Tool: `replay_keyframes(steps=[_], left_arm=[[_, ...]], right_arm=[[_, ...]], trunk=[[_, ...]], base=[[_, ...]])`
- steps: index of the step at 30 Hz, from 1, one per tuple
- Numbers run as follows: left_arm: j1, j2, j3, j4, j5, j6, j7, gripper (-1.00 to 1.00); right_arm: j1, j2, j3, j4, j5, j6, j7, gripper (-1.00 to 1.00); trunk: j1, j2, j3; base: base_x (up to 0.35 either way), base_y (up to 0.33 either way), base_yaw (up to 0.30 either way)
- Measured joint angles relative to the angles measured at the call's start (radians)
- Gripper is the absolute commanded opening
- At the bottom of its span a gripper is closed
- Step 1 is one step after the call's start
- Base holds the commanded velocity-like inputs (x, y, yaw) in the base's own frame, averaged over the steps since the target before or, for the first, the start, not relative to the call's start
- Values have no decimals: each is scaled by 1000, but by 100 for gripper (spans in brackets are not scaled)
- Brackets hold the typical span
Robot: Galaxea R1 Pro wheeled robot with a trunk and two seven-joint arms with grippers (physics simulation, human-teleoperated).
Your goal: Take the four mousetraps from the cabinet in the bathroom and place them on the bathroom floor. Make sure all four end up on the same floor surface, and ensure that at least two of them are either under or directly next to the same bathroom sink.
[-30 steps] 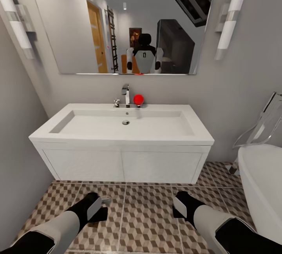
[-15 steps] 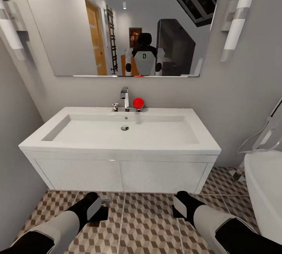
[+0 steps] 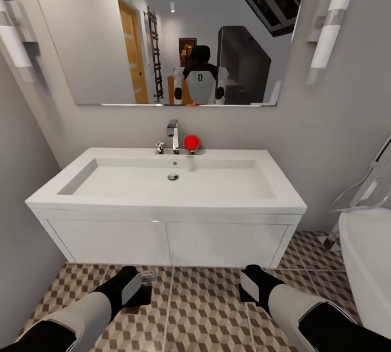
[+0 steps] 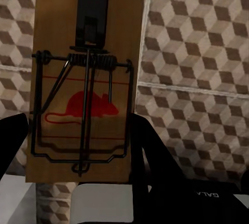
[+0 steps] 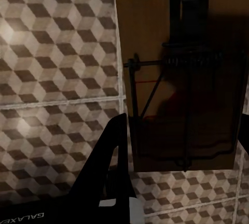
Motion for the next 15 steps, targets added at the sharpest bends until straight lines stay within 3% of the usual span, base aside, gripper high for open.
replay_keyframes(steps=[15], left_arm=[[0,-2,0,1,2,1,0,-100]], right_arm=[[0,1,0,0,0,0,0,-100]], trunk=[[58,-105,-47]], base=[[0,0,0]])
